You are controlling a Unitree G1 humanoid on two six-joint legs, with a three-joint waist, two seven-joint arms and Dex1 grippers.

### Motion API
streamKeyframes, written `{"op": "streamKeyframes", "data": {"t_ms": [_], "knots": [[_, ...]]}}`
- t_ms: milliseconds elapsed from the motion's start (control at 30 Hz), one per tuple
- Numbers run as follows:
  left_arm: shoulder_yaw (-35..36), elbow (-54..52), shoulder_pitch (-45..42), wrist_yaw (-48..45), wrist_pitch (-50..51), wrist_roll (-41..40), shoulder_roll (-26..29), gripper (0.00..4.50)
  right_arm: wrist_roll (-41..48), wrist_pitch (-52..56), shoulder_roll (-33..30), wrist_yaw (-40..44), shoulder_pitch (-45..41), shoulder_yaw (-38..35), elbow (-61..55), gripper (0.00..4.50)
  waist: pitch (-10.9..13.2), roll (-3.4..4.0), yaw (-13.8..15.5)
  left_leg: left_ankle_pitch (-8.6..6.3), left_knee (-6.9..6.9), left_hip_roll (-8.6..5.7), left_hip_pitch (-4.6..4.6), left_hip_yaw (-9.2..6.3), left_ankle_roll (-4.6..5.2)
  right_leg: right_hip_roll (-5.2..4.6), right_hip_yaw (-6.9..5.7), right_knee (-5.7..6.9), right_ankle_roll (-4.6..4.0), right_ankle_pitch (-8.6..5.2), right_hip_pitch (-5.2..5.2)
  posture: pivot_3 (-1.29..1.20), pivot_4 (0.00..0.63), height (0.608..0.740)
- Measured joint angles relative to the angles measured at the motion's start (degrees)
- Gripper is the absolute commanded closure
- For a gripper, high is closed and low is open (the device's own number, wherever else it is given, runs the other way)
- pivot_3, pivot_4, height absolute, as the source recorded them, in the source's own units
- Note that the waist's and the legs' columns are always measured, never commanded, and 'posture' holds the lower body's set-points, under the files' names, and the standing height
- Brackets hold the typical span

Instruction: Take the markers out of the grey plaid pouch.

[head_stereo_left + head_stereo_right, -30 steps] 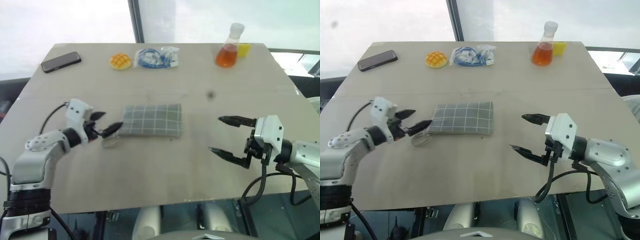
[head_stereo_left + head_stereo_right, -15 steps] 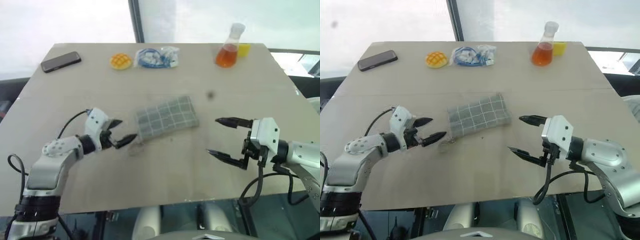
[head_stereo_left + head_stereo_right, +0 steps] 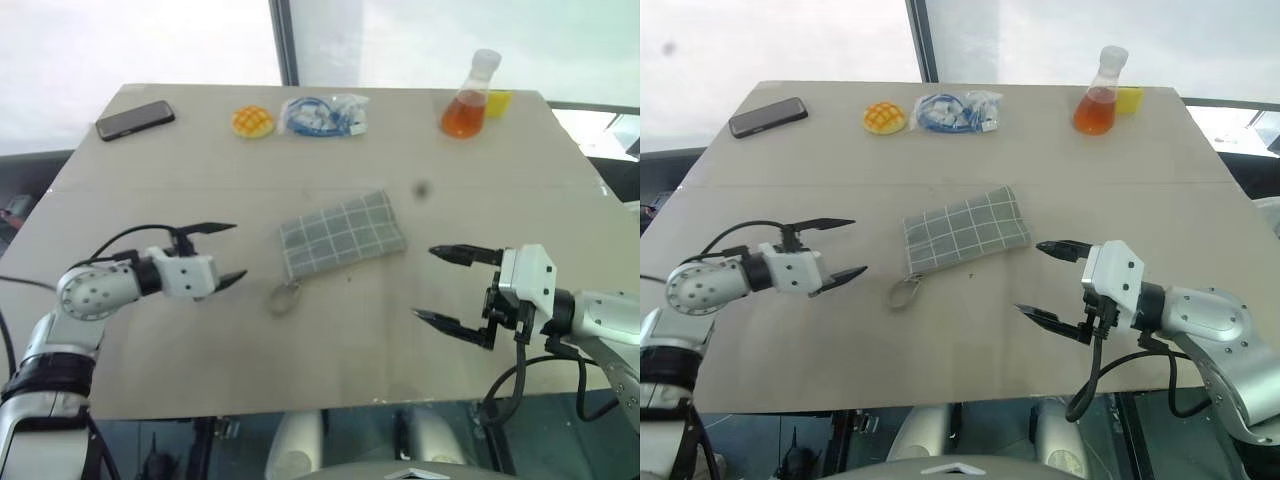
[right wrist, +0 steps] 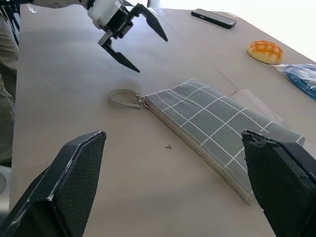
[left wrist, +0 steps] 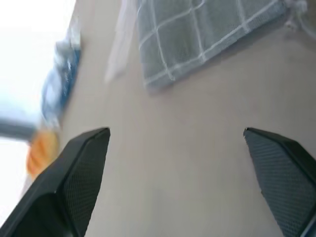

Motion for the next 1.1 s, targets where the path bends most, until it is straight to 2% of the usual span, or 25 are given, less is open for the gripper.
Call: {"op": "streamKeyframes", "data": {"t_ms": [133, 167, 267, 400, 500, 567, 600, 633, 667, 700, 767, 1100], "knots": [[-3.83, 8.40, -6.27, 7.33, -8.78, 8.47, -1.92, 0.02, 0.00, 0.20, -0.05, -0.34, 0.38, -0.08, -0.52, 0.00, 0.00, 0.01, -0.01, 0.01, -0.03, 0.02, 0.01, -0.04, 0.01, 0.13, -0.01, 0.05, 0.24, 0.11, 0.00, 0.00, 0.150, 0.740], [-6.65, 12.83, -10.46, 12.17, -12.06, 13.51, -3.06, 0.02, 0.01, 0.47, -0.39, -0.87, 0.95, -0.31, -1.33, 0.00, 0.00, 0.01, -0.16, 0.01, -0.05, 0.03, 0.03, -0.03, 0.01, 0.14, 0.00, 0.06, 0.28, 0.12, 0.01, 0.00, 0.150, 0.740], [-9.71, 15.59, -14.26, 18.88, -13.89, 19.49, -5.19, 0.02, 0.13, 1.02, -0.49, -1.62, 1.21, -0.79, -2.43, 0.00, -0.04, 0.05, 0.29, 0.01, 0.07, 0.02, 0.07, -0.05, 0.00, 0.14, 0.00, 0.10, 0.31, 0.12, 0.11, 0.00, 0.150, 0.740], [-16.52, 18.47, -19.91, 34.63, -14.50, 31.29, -7.37, 0.02, 0.16, 1.72, -0.54, -3.16, 1.97, -1.24, -3.27, 0.00, -0.06, 0.04, 0.92, 0.01, 0.24, 0.00, 0.07, -0.06, 0.00, 0.14, 0.04, 0.10, 0.42, 0.16, 0.17, 0.00, 0.150, 0.740], [-22.06, 20.57, -23.67, 43.23, -14.02, 37.39, -9.57, 0.82, 0.11, 2.35, -0.54, -4.47, 2.22, -1.27, -4.84, 0.00, -0.14, 0.13, 1.32, 0.01, 0.32, -0.04, 0.07, -0.06, 0.00, 0.14, 0.10, 0.10, 0.54, 0.03, 0.21, 0.00, 0.150, 0.740], [-25.02, 22.23, -25.02, 46.71, -14.26, 39.62, -10.33, 1.58, 0.11, 2.76, -0.54, -5.38, 2.87, -1.37, -5.75, 0.00, -0.14, 0.11, 1.16, 0.01, 0.33, -0.04, 0.06, -0.04, 0.01, 0.15, 0.15, 0.10, 0.52, 0.05, 0.21, 0.00, 0.150, 0.740], [-25.95, 22.84, -25.40, 47.99, -14.46, 40.40, -10.41, 2.21, 0.12, 2.93, -0.55, -5.63, 3.25, -1.40, -6.18, 0.00, -0.14, 0.11, 0.99, 0.01, 0.33, -0.04, 0.03, -0.04, 0.01, 0.16, 0.16, 0.11, 0.48, 0.11, 0.20, 0.00, 0.150, 0.740], [-26.87, 23.38, -25.72, 48.85, -14.62, 40.79, -10.43, 2.61, 0.16, 3.12, -0.55, -5.97, 3.41, -1.45, -6.38, 0.00, -0.14, 0.11, 0.87, 0.01, 0.32, -0.03, 0.04, -0.05, 0.01, 0.18, 0.16, 0.12, 0.49, 0.22, 0.20, 0.00, 0.150, 0.740], [-27.29, 23.60, -25.85, 49.28, -14.71, 40.96, -10.45, 2.79, 0.17, 3.28, -0.55, -6.18, 3.51, -1.54, -6.46, 0.00, -0.14, 0.11, 0.85, 0.01, 0.31, -0.03, 0.03, -0.05, 0.01, 0.18, 0.16, 0.12, 0.49, 0.22, 0.19, 0.00, 0.150, 0.740], [-27.60, 23.98, -26.33, 50.82, -15.62, 40.89, -10.43, 3.28, 0.40, 4.26, -0.55, -7.13, 4.01, -2.30, -6.81, 0.00, -0.14, 0.12, 0.84, 0.01, 0.28, -0.03, 0.03, -0.06, 0.01, 0.19, 0.16, 0.12, 0.50, 0.22, 0.17, 0.00, 0.150, 0.740], [-27.52, 24.10, -26.68, 51.92, -16.33, 40.07, -10.32, 3.98, 0.64, 5.53, -0.54, -8.29, 4.23, -2.66, -7.14, 0.00, -0.14, 0.12, 0.89, 0.01, 0.27, -0.03, 0.03, -0.06, 0.02, 0.19, 0.16, 0.12, 0.50, 0.22, 0.18, 0.00, 0.150, 0.740], [-27.06, 25.39, -25.77, 46.43, -19.21, 27.75, -14.46, 3.98, 0.83, 12.25, 0.87, -14.92, 0.63, 0.01, -7.80, 0.00, -0.11, 0.08, 0.57, 0.01, 0.31, -0.02, 0.00, -0.06, 0.02, 0.19, 0.17, 0.14, 0.48, 0.23, 0.16, 0.00, 0.150, 0.740]]}}
